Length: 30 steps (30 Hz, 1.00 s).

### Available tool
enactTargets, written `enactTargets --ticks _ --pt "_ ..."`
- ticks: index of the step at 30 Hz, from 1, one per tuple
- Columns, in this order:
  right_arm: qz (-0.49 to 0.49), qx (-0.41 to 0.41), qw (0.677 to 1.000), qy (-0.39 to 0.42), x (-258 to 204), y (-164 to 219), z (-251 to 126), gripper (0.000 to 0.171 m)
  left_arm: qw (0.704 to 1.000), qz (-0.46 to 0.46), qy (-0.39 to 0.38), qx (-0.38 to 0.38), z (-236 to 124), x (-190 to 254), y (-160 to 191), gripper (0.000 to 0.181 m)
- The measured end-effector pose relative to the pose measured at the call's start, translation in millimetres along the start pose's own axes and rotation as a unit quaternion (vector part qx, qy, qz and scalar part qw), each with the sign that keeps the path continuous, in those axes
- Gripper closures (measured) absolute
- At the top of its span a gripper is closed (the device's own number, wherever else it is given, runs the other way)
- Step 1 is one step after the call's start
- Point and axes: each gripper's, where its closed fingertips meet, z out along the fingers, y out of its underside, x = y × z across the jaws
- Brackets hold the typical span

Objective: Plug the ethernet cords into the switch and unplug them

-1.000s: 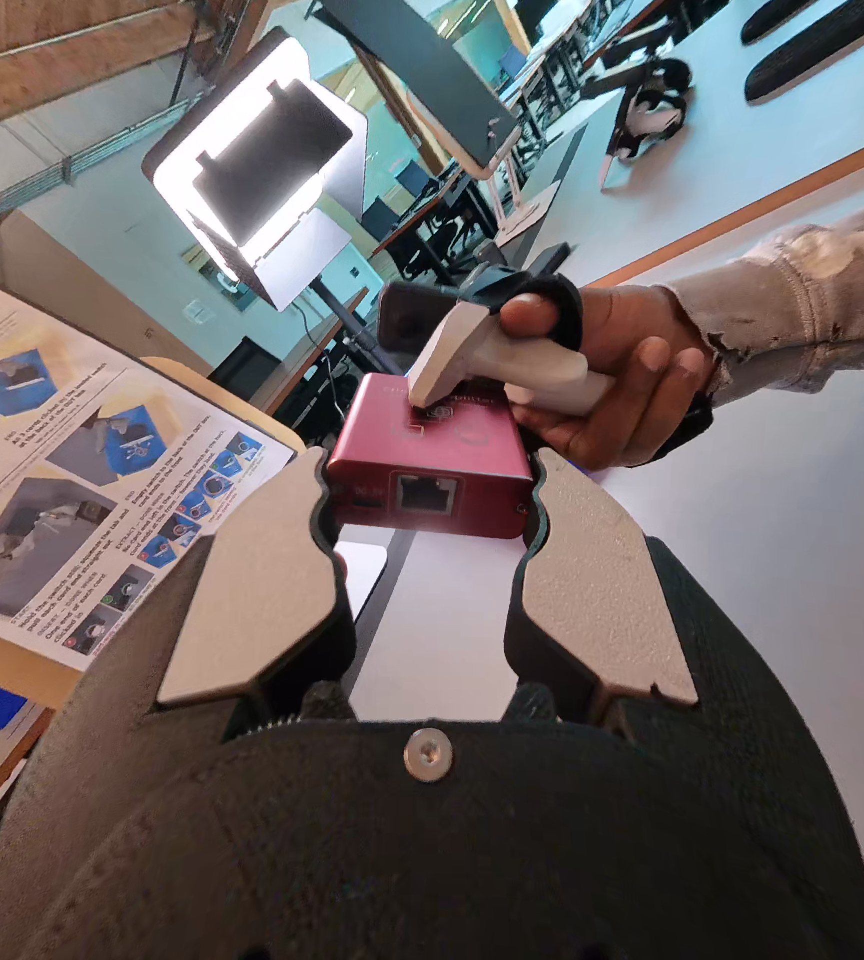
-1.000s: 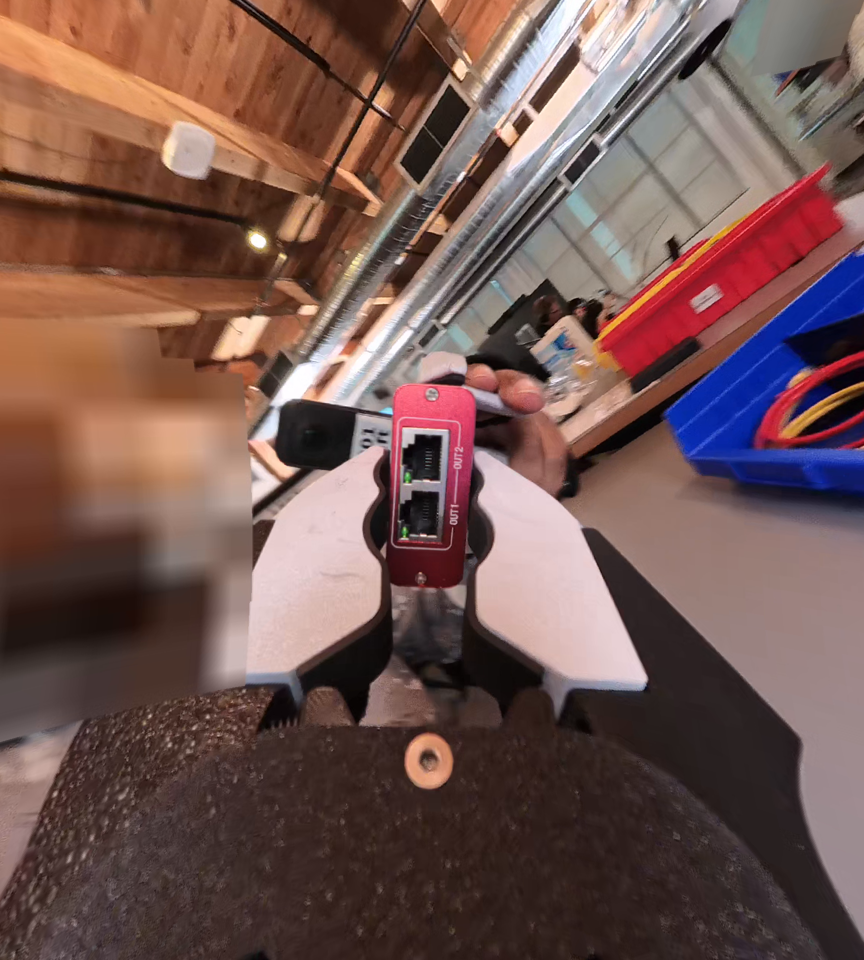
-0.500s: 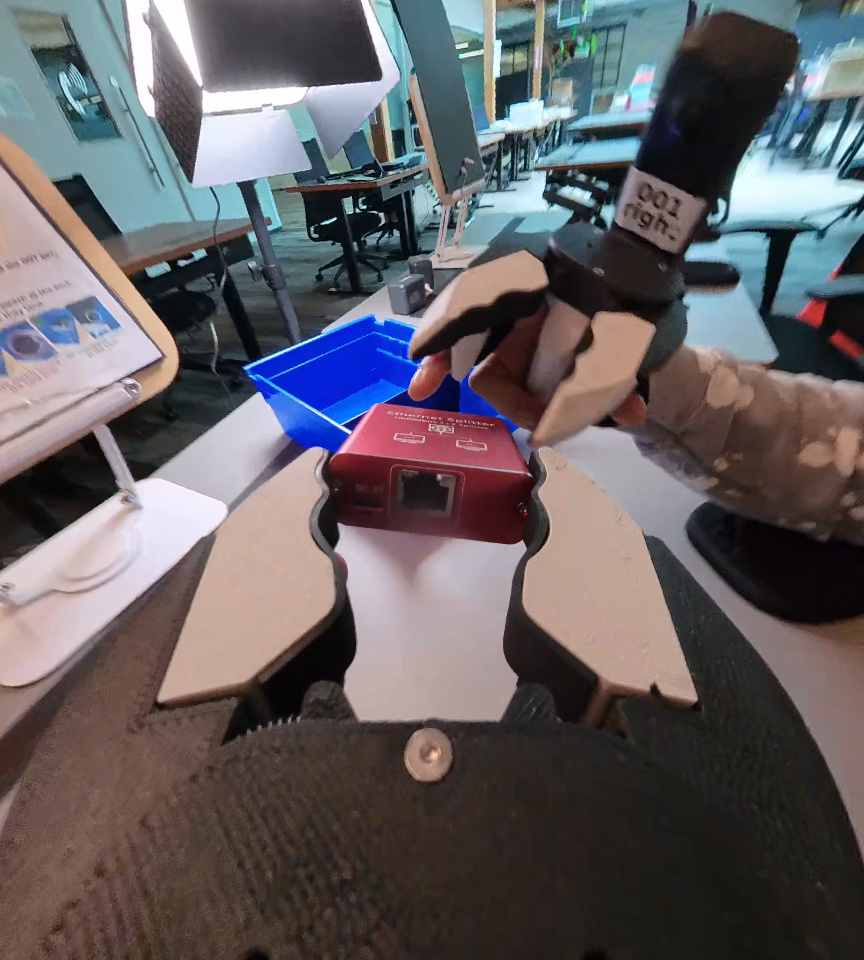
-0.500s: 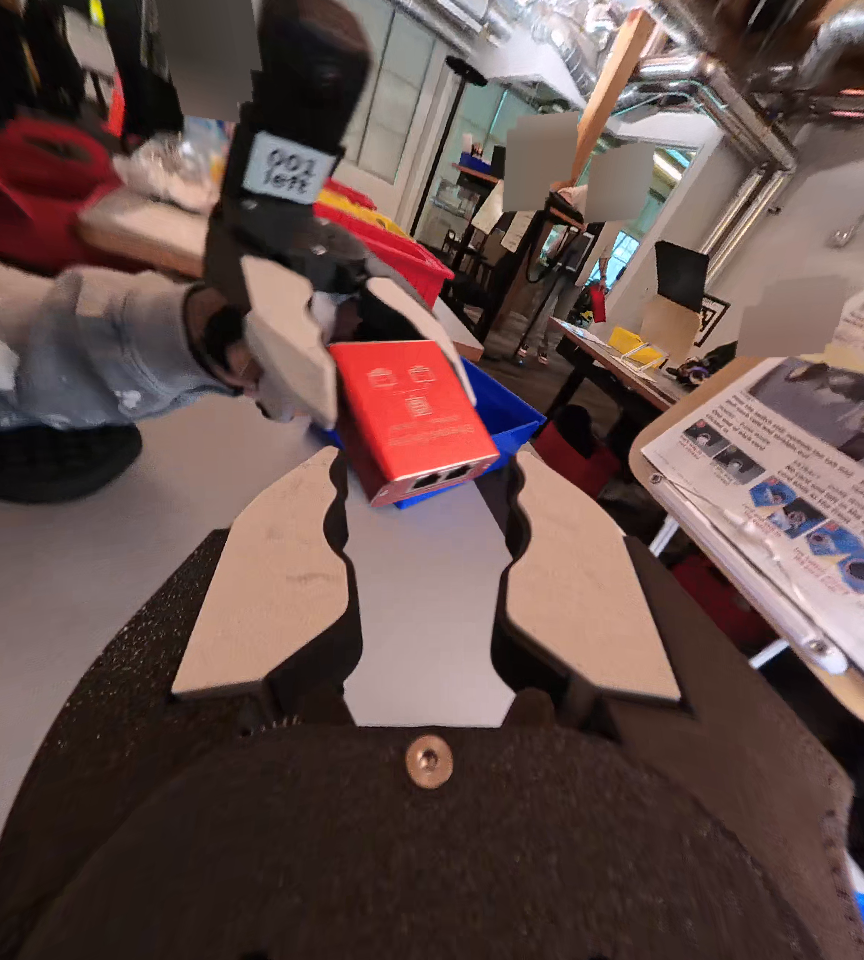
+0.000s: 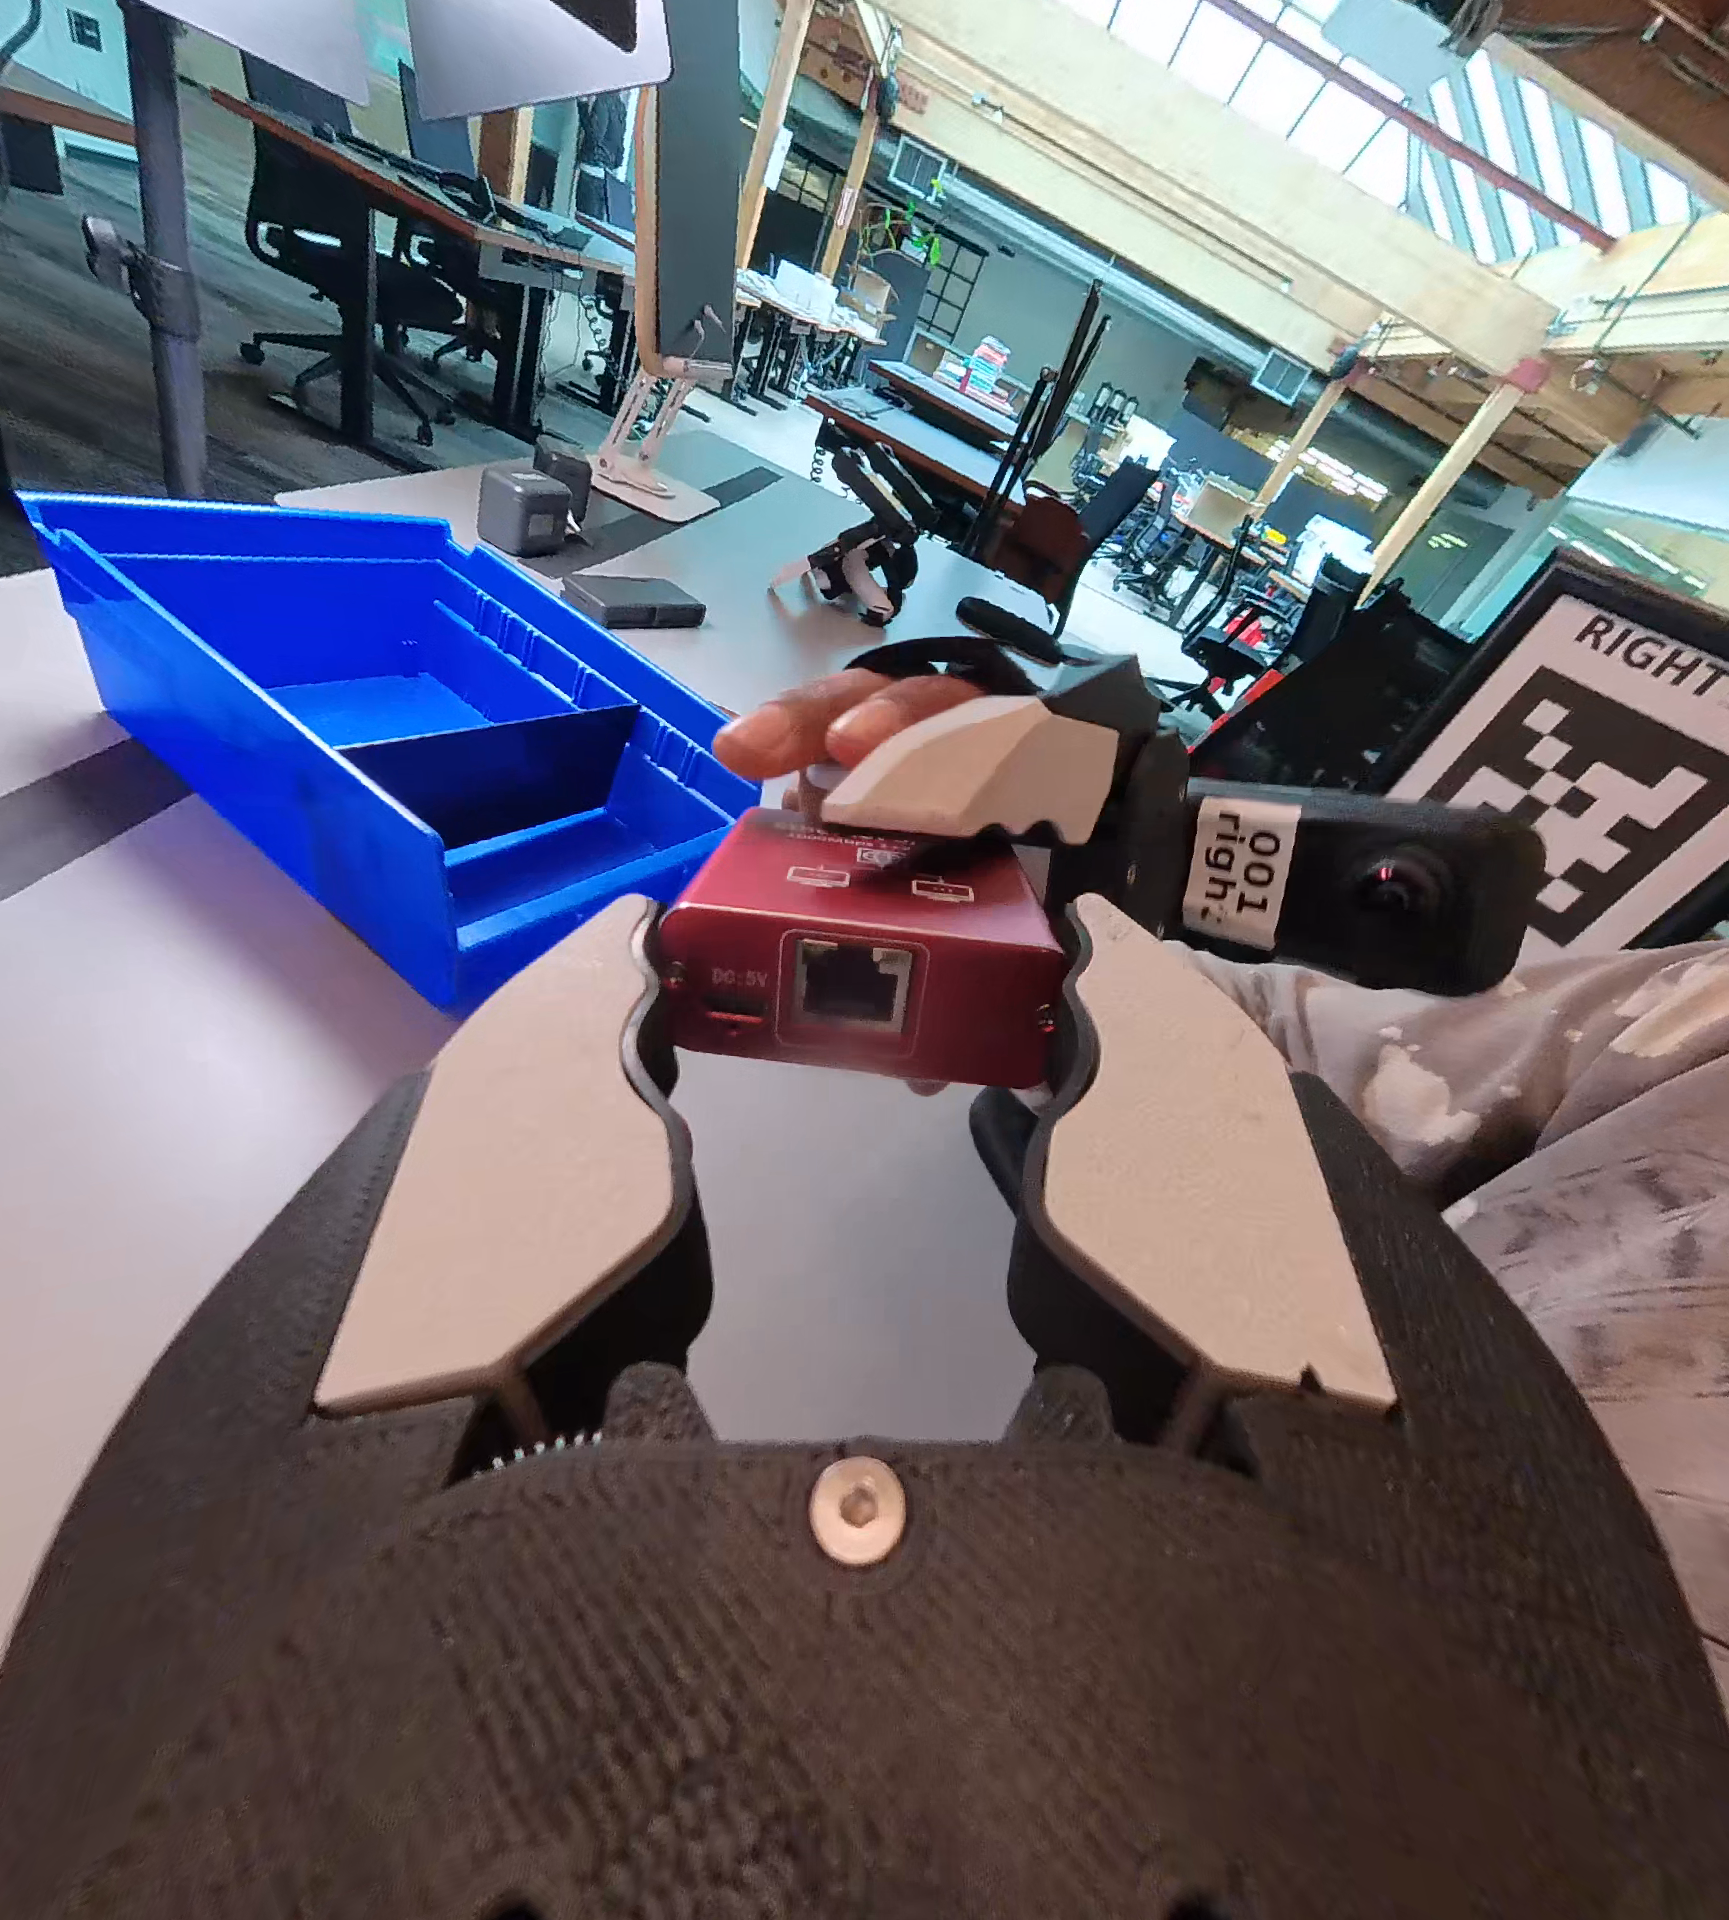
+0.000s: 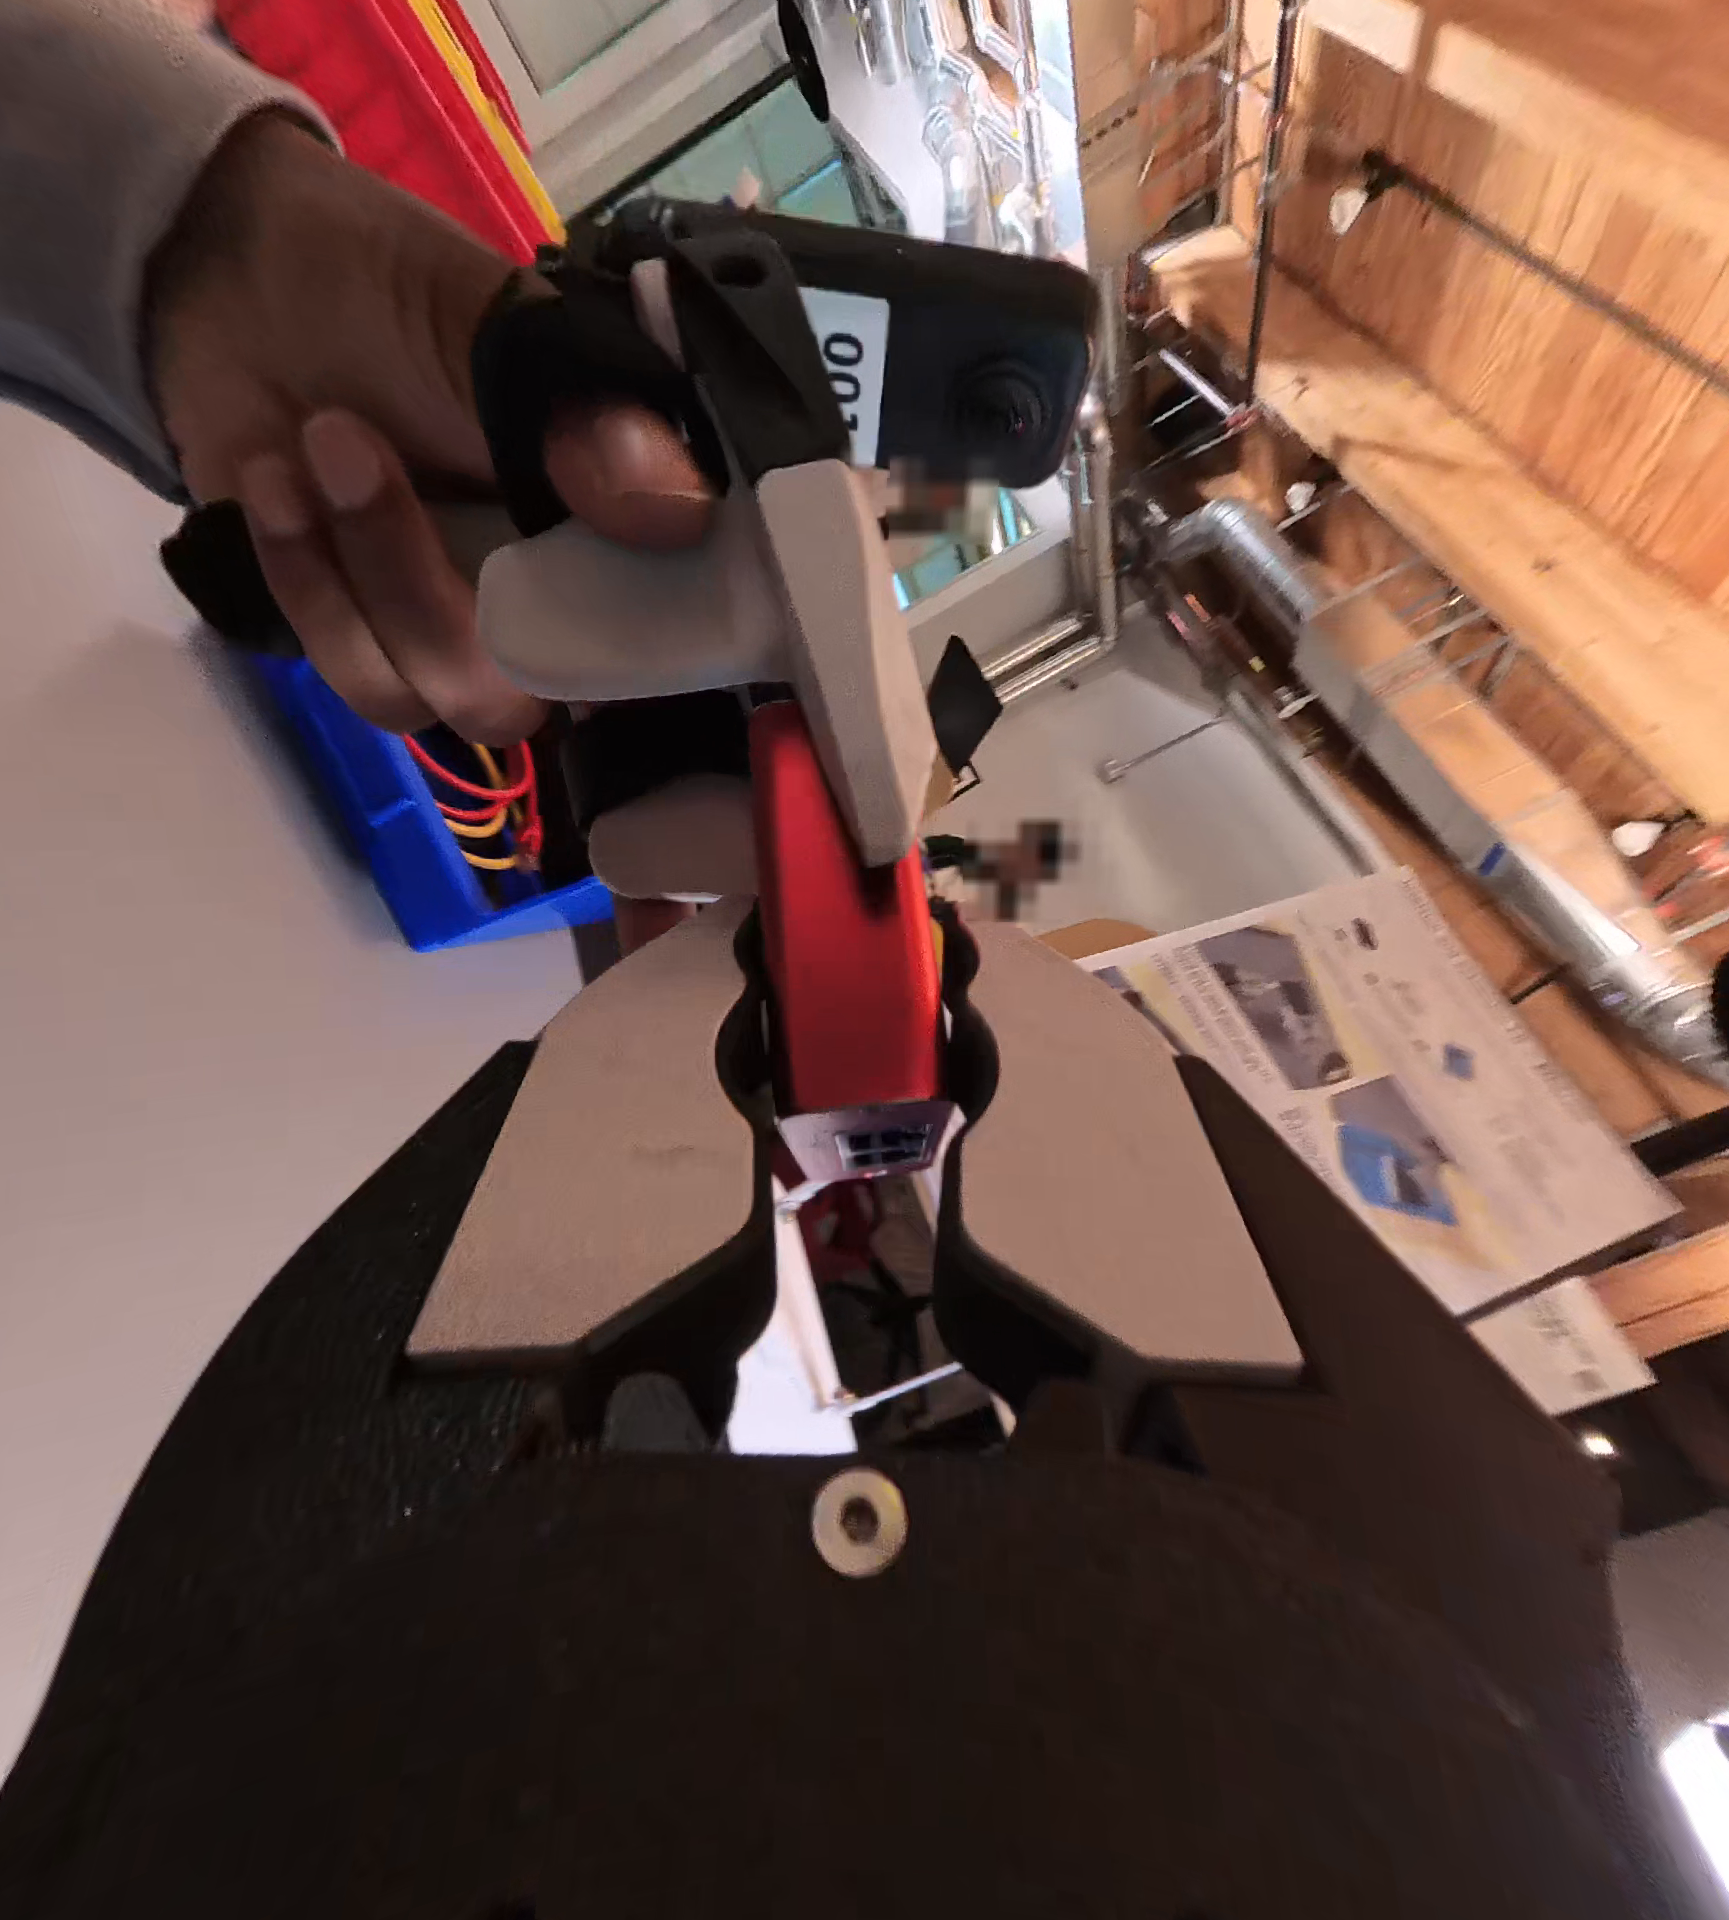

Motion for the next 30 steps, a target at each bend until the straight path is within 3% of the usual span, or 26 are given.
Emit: enactTargets --ticks 16,27,30 --pt "0.003 -0.090 0.996 -0.026 -13 24 10 0.143 0.999 -0.005 -0.043 -0.016 -2 -19 6 0.110" --pt "0.003 -0.085 0.996 -0.042 -19 26 8 0.144 0.999 -0.039 -0.030 -0.020 -3 -28 11 0.110" --pt "0.014 -0.091 0.995 -0.047 -17 25 7 0.144 0.999 -0.005 -0.032 -0.022 -5 -26 9 0.111"
